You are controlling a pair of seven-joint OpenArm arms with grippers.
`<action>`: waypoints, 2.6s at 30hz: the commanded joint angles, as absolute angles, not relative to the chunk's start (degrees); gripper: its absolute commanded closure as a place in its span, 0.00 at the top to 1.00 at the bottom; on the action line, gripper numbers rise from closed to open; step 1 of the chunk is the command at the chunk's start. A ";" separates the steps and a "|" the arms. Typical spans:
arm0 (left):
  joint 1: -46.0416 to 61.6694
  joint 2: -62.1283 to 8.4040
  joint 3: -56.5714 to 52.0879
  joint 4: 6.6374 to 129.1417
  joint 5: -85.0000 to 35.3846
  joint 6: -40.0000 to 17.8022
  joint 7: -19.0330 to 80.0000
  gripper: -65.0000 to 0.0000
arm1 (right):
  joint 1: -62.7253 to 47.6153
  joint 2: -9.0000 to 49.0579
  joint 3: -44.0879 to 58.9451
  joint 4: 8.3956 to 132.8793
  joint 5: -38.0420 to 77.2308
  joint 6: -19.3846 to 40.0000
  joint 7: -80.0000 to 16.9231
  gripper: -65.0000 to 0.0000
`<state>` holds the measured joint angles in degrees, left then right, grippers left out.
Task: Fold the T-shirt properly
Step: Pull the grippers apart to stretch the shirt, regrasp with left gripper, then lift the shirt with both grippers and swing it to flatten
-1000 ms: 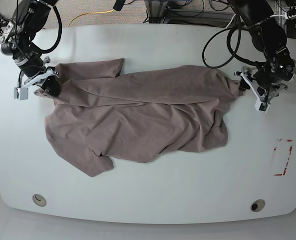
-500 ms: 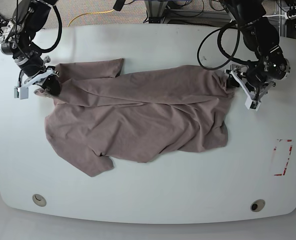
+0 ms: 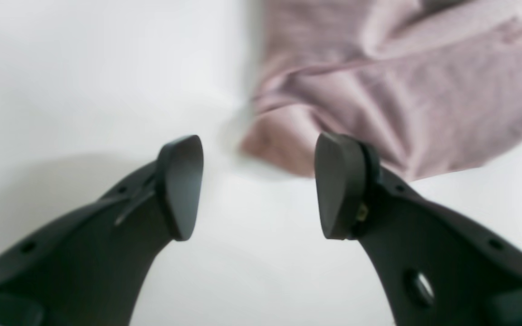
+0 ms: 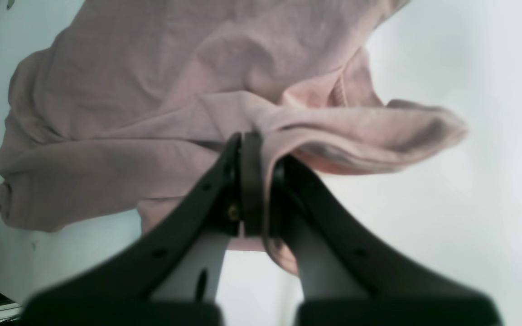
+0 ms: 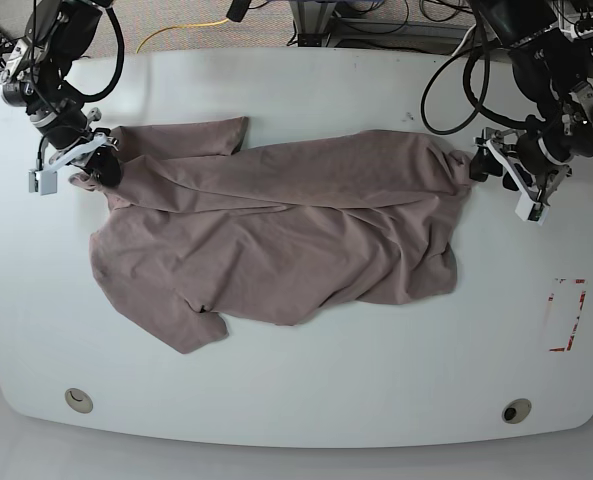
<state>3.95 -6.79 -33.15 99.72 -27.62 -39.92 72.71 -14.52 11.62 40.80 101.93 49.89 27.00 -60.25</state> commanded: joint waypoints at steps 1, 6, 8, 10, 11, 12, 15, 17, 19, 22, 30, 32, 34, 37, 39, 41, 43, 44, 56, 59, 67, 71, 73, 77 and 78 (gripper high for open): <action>3.30 -7.43 -33.10 100.53 -28.35 -40.00 72.48 0.55 | -14.20 12.53 41.10 102.90 51.30 27.21 -58.95 0.00; 3.21 -7.43 -33.63 96.75 -28.26 -40.00 72.22 0.55 | -14.20 12.53 41.10 102.90 51.30 27.21 -58.95 0.00; 3.21 -7.43 -33.27 94.81 -28.26 -40.00 70.99 0.55 | -13.85 12.53 41.10 102.90 51.30 27.21 -58.95 0.00; 3.30 -7.43 -33.19 94.37 -28.26 -40.00 70.02 0.55 | -14.02 12.53 41.01 102.90 51.30 27.21 -58.95 0.00; 3.47 -7.43 -33.19 94.29 -28.26 -40.00 70.02 0.55 | -14.20 12.53 41.01 102.90 51.30 27.21 -58.95 0.00; 3.56 -7.43 -33.19 94.02 -28.35 -40.00 70.02 0.55 | -14.29 12.53 41.01 102.90 51.30 27.21 -58.95 0.00; 3.21 -7.43 -33.19 92.53 -28.44 -40.00 70.02 0.55 | -14.11 12.53 41.01 102.90 51.30 27.21 -58.95 0.00; 3.12 -7.34 -32.92 91.38 -28.53 -40.00 69.93 0.55 | -14.11 12.53 41.01 102.90 51.30 27.21 -58.95 0.00; 3.12 -7.34 -31.69 90.68 -28.53 -40.00 69.93 0.55 | -14.29 12.53 41.01 102.90 51.30 27.21 -58.95 0.00; 3.12 -7.16 -30.20 90.42 -28.62 -40.00 69.49 0.55 | -14.29 12.53 41.01 102.90 51.30 27.21 -58.95 0.00; 3.21 -5.67 -26.59 90.51 -28.62 -40.00 69.05 0.53 | -14.29 12.53 41.01 102.90 51.30 27.21 -58.95 0.00; 3.21 -5.23 -26.33 90.42 -28.53 -40.00 69.05 0.45 | -14.29 12.53 41.01 102.90 51.30 27.21 -58.95 0.00; 3.21 -4.44 -26.33 90.42 -28.26 -40.00 69.05 0.27 | -14.37 12.53 41.01 102.90 51.30 27.21 -58.95 0.00; 3.21 -4.35 -26.24 90.42 -27.91 -40.00 69.05 0.06 | -14.37 12.53 41.01 102.90 51.30 27.21 -58.95 0.00; 3.21 -4.26 -26.24 90.68 -26.59 -40.00 69.05 0.02 | -14.29 12.53 41.01 102.90 51.30 27.21 -58.95 0.00; 3.12 -4.26 -26.24 91.30 -25.54 -40.00 68.88 0.02 | -14.20 12.53 41.01 102.90 51.30 27.21 -58.95 0.00; 3.21 -4.53 -26.33 93.23 -25.01 -40.00 67.82 0.02 | -14.20 12.53 41.01 102.90 51.30 27.21 -58.95 0.00; 3.21 -4.62 -26.33 94.90 -24.92 -40.00 67.21 0.01 | -14.20 12.53 41.01 102.90 51.30 27.21 -58.95 0.00; 0.13 -11.38 -26.15 110.02 -18.68 -40.00 67.12 0.01 | -12.00 16.13 41.01 103.08 51.30 27.21 -58.95 0.00; -2.68 -13.32 -26.07 111.08 -17.54 -40.00 67.12 0.01 | -9.89 17.89 41.01 102.99 51.30 27.21 -58.95 0.00; -12.09 -14.99 -25.19 112.40 -17.19 -40.00 70.81 0.02 | -2.33 21.76 39.60 102.90 51.38 27.30 -58.95 0.00; -17.98 -14.99 -21.67 112.57 -17.27 -40.00 71.87 0.02 | 3.21 24.75 35.74 102.55 51.30 27.30 -58.95 0.00; -20.70 -14.81 -20.44 112.57 -17.36 -40.00 71.96 0.02 | 5.58 25.63 34.33 101.41 51.30 27.30 -58.95 0.00; -27.12 -14.73 -18.24 112.48 -17.27 -40.00 71.96 0.02 | 12.44 28.09 30.46 97.98 51.30 27.30 -58.95 0.00; -28.62 -14.64 -18.15 112.40 -17.27 -40.00 71.96 0.02 | 14.20 28.79 29.23 96.75 51.30 27.30 -58.95 0.00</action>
